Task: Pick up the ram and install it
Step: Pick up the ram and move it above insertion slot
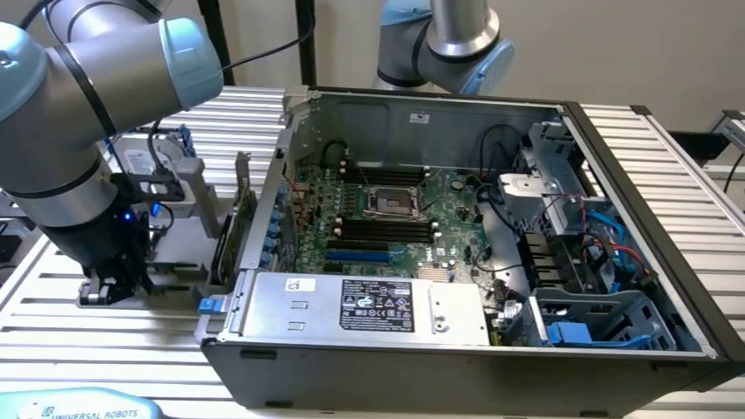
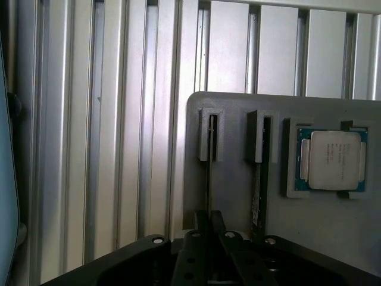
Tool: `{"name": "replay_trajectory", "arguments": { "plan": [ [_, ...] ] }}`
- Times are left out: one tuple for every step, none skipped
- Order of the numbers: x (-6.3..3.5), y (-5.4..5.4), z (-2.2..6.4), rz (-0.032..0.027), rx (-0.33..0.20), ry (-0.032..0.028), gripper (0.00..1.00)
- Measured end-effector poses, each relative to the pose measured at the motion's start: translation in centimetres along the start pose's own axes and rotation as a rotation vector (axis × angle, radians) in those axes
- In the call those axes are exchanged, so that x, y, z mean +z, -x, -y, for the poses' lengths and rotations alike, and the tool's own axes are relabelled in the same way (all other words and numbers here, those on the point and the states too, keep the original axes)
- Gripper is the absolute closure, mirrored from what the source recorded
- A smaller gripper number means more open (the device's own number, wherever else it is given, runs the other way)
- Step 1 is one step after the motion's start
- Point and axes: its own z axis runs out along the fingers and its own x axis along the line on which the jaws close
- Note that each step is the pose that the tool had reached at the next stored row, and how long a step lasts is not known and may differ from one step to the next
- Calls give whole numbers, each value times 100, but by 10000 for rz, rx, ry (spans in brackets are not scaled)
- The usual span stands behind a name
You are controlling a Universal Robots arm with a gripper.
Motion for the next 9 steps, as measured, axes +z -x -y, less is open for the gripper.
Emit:
{"name": "replay_trajectory", "arguments": {
  "plan": [
    [0,0,0,0,0,0,87],
    [0,0,0,0,0,0,87],
    [0,0,0,0,0,-1,87],
    [0,0,0,0,0,0,87],
    [0,0,0,0,0,0,87],
    [0,0,0,0,0,0,87],
    [0,0,0,0,0,0,87],
    [0,0,0,0,0,0,87],
    [0,0,0,0,0,0,87]
  ]
}}
